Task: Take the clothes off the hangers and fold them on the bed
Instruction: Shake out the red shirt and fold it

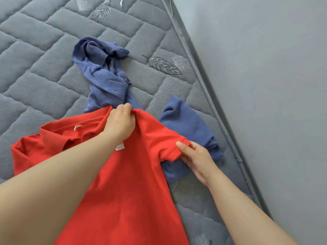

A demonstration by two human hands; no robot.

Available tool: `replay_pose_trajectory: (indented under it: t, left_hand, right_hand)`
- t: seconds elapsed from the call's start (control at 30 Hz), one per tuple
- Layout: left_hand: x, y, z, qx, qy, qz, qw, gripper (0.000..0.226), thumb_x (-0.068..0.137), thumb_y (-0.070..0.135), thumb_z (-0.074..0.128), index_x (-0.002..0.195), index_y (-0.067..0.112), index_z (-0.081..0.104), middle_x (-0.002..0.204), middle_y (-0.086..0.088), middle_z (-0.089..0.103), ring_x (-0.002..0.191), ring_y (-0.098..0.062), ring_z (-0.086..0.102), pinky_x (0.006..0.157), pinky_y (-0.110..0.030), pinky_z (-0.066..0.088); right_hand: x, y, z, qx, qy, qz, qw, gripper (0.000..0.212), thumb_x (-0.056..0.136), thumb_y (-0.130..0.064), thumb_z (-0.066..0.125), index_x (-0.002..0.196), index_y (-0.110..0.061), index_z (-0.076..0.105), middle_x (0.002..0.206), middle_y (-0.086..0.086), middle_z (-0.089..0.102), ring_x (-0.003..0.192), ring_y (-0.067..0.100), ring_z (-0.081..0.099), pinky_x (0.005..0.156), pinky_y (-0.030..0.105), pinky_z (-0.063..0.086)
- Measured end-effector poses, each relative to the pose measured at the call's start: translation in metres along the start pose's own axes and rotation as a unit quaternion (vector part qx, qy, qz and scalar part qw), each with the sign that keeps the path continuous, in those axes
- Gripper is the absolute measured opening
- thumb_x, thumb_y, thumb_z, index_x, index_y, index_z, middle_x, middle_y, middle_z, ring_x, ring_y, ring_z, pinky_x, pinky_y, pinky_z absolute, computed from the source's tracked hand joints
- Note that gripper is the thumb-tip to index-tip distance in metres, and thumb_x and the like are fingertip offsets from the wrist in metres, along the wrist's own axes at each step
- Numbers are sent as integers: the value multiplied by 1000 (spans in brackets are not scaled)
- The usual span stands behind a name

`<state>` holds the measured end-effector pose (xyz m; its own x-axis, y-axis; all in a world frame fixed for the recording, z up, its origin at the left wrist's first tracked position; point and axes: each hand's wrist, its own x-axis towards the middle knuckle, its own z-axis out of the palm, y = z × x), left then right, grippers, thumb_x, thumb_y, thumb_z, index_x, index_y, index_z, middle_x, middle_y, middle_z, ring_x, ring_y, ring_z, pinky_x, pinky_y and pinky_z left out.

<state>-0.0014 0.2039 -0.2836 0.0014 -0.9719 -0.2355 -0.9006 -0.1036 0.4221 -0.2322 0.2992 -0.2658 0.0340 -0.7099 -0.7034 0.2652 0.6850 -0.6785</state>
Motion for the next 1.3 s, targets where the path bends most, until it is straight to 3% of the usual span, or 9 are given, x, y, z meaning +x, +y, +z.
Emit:
replay_pose_trajectory:
  t: [0.1, 0.23, 0.37, 0.47, 0.67, 0.9, 1.03, 1.17, 1.3]
  left_hand:
    - [1, -1, 2, -20, 16, -11, 1000, 12, 91, 12, 42, 81, 10, 37, 98, -28, 56, 92, -46, 52, 68, -41, 29]
    - [-1, -4, 1, -25, 14, -2, 1000, 13, 93, 15, 42, 82, 11, 38, 98, -26, 58, 90, -46, 53, 66, -40, 29]
    - [-6, 3, 1, -14, 18, 53, 998, 14, 94, 16, 44, 82, 12, 37, 94, -26, 58, 88, -46, 53, 65, -40, 26]
    - [-7, 5, 2, -27, 51, 27, 998, 13, 94, 16, 43, 84, 12, 36, 98, -27, 57, 91, -47, 52, 66, -41, 26]
    - [-8, 3, -1, 27, -3, 22, 999, 6, 87, 12, 46, 87, 10, 40, 102, -27, 57, 96, -46, 52, 73, -42, 32]
    - [-21, 34, -1, 95, -110, 246, 958, 69, 76, 29, 56, 142, 16, 40, 138, -2, 49, 132, -26, 38, 114, -51, 19]
    - [-11, 49, 0, 211, -147, 243, 935, 44, 88, 38, 59, 127, 18, 53, 124, -3, 59, 120, -26, 50, 106, -42, 30]
    - [-3, 54, -7, 83, -34, 223, 971, 24, 87, 28, 63, 100, 8, 63, 103, -13, 59, 102, -34, 53, 87, -45, 41]
    - [-9, 55, -2, 50, -25, 193, 980, 19, 87, 22, 62, 98, 7, 56, 103, -14, 60, 99, -35, 52, 82, -45, 41]
  right_hand:
    - [-7, 13, 9, -41, -30, -27, 998, 47, 69, -19, 78, 110, -2, 66, 112, 11, 71, 101, 16, 66, 94, 28, 51]
    - [-12, -4, 18, -98, 140, -137, 976, 8, 90, -9, 63, 96, -15, 63, 94, 3, 69, 91, 18, 61, 88, 32, 48]
    - [-24, -38, 23, -324, 242, -415, 815, 7, 98, -24, 53, 99, -17, 54, 79, -10, 64, 71, 2, 58, 60, 17, 37]
    - [-19, -38, 24, -460, 274, -379, 755, 19, 99, -28, 51, 96, -10, 55, 72, 13, 67, 70, 35, 60, 57, 33, 20]
    - [-18, 8, 10, -347, 59, -97, 931, 36, 73, -40, 81, 67, -12, 60, 61, -1, 64, 58, 8, 51, 60, 36, 45]
    - [-27, 14, 1, -458, 137, -266, 837, 30, 87, -25, 68, 67, -23, 46, 49, -12, 41, 50, 11, 37, 54, 29, 26]
    - [-34, -3, 3, -476, 211, -335, 785, 32, 90, -30, 61, 66, -19, 43, 53, -8, 42, 52, 14, 38, 54, 31, 26]
    - [-34, -3, 3, -511, 257, -322, 754, 38, 92, -29, 60, 65, -17, 38, 59, 10, 57, 55, 22, 39, 54, 32, 25]
    - [-27, 6, -10, -571, 231, -191, 764, 39, 95, -43, 52, 72, -14, 41, 80, 16, 65, 78, 36, 60, 59, 35, 34]
